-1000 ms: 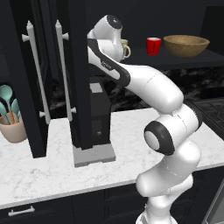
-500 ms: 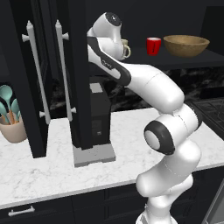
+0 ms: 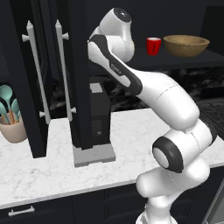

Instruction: Gather all objects into one cabinet and sort the glasses and bowls to opposite sides.

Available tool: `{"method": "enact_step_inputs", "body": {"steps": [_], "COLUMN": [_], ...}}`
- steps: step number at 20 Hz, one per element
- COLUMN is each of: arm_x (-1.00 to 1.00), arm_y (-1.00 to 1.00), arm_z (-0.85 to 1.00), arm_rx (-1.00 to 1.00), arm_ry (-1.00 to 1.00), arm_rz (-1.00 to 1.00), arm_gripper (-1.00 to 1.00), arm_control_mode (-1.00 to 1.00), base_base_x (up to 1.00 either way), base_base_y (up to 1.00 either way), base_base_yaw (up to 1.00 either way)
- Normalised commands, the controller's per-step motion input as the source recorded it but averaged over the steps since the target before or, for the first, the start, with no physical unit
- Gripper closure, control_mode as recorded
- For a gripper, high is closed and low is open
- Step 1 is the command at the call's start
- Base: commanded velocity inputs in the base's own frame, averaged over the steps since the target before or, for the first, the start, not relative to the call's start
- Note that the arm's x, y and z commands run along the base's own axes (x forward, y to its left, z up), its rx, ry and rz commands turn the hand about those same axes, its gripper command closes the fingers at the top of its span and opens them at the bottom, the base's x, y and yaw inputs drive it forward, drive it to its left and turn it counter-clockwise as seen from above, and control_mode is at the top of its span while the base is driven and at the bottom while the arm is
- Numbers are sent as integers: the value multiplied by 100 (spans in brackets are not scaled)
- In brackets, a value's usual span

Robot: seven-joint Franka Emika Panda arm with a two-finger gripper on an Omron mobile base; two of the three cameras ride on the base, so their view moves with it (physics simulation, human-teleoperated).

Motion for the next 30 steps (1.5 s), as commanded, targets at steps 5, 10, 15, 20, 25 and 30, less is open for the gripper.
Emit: {"method": "enact_step_inputs", "body": {"steps": [5,10,15,20,25,30], "arm_x": [-84,-100,-100,-70,-41,-65], "arm_y": [-60,-47,-25,-62,-66,-67], "arm_z": [0,0,-10,-1,0,0], "arm_rx": [2,0,-1,-8,-6,-7], "arm_ry": [8,10,13,11,7,3], "arm_rz": [0,-13,-15,-17,-12,-10], "arm_gripper": [-100,-100,-100,-100,-100,-100], "arm_control_mode": [-100,-100,-100,-100,-100,-100], "base_base_x": [0,0,0,0,0,0], "base_base_y": [0,0,0,0,0,0], "base_base_yaw": [0,0,0,0,0,0]}}
